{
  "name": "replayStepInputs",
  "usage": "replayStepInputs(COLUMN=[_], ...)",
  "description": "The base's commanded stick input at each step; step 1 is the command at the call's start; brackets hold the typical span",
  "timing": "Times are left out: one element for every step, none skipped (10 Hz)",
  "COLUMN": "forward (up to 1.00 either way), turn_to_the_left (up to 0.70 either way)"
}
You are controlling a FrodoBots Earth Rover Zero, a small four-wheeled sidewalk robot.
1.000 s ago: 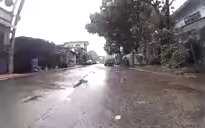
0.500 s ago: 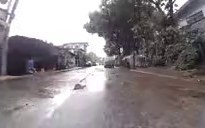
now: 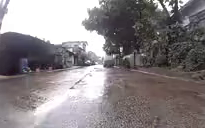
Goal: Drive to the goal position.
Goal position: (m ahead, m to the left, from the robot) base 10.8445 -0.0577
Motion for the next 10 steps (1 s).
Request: replayStepInputs(forward=[1.00, 1.00, 1.00, 1.00, 1.00, 1.00, 1.00, 1.00, 1.00, 1.00], turn_to_the_left=[0.00, 0.03, 0.27, 0.27, 0.04, 0.00, 0.00, 0.00, 0.00, 0.00])
